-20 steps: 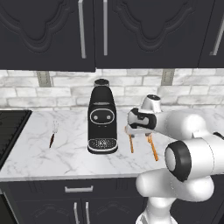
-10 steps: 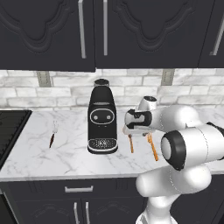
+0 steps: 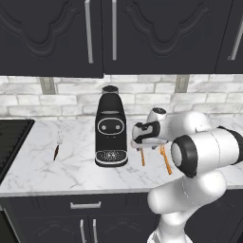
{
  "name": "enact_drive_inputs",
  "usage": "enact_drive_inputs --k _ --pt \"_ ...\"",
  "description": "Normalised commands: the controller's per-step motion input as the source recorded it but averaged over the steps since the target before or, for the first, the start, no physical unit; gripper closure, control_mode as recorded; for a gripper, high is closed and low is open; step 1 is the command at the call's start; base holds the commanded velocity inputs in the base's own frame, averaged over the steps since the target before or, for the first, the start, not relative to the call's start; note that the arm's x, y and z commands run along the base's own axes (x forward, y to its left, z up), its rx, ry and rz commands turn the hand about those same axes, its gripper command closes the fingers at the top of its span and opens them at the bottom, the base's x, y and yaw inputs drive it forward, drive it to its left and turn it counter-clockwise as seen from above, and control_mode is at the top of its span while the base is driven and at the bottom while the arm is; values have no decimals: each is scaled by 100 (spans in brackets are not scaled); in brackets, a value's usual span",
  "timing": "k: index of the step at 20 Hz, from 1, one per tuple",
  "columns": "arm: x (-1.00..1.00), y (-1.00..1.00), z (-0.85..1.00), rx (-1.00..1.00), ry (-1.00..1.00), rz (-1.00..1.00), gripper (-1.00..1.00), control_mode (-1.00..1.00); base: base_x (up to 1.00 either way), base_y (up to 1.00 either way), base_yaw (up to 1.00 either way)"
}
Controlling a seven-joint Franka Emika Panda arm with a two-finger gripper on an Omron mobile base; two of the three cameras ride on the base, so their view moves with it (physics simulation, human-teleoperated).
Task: Organize the utensils by type. Pick up the wooden spoons from the counter and place them in the open cabinet. Then pick up the metallic utensils from the counter and place them in the open drawer.
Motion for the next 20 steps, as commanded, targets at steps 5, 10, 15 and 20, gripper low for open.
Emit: enact_drive_inputs --k 5,10,15,20 --pt "20 1 -21 -1 0 0 -100 -100 0 0 0" --pt "22 1 -14 0 0 0 -100 -100 0 0 0" --pt "21 0 -12 0 0 0 -100 -100 0 0 0" --pt "20 1 -15 0 0 0 -100 -100 0 0 0"
